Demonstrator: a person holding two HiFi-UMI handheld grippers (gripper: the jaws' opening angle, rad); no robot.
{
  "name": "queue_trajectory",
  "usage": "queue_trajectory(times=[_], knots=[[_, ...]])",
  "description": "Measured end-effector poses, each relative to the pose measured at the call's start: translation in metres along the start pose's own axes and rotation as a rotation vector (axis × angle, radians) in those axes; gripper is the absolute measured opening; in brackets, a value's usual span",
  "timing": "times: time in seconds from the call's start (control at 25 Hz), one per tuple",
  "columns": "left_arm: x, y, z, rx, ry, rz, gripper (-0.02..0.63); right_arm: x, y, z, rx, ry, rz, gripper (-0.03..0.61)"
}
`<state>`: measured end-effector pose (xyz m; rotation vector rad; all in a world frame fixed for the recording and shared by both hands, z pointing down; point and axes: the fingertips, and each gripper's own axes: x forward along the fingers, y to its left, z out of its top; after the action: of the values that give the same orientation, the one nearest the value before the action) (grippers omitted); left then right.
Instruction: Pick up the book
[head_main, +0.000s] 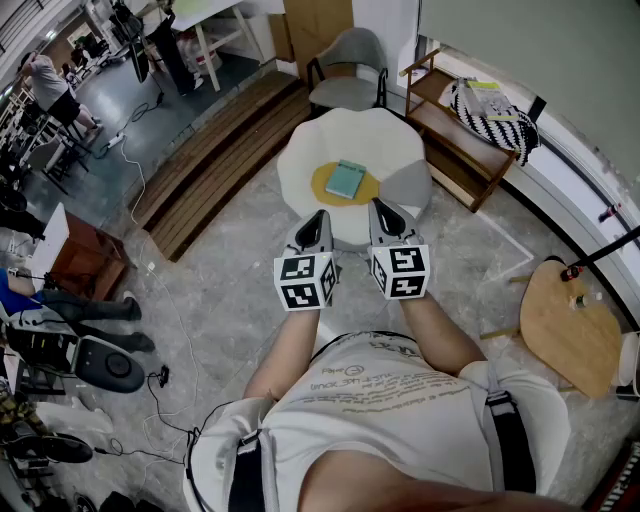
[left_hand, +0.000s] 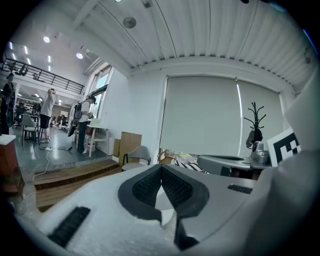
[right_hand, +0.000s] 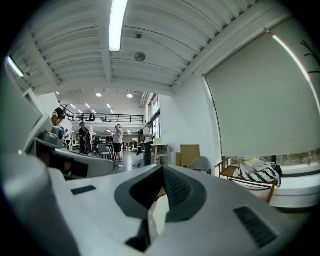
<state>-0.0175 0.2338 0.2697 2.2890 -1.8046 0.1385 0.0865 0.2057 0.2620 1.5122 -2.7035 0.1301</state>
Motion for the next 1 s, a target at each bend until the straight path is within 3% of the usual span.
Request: queue_trajectory(times=[0.48, 1.0], knots=[[0.004, 0.020, 0.009, 0.011, -0.005, -0.025, 0.020, 0.019, 0.020, 0.004, -0.008, -0.002, 0.000, 0.026], [-0.004, 0.071, 0.027, 0.092, -0.041, 0.047, 0.020, 0.039, 0.041, 0.012, -0.007, -0.023, -0.074, 0.026]])
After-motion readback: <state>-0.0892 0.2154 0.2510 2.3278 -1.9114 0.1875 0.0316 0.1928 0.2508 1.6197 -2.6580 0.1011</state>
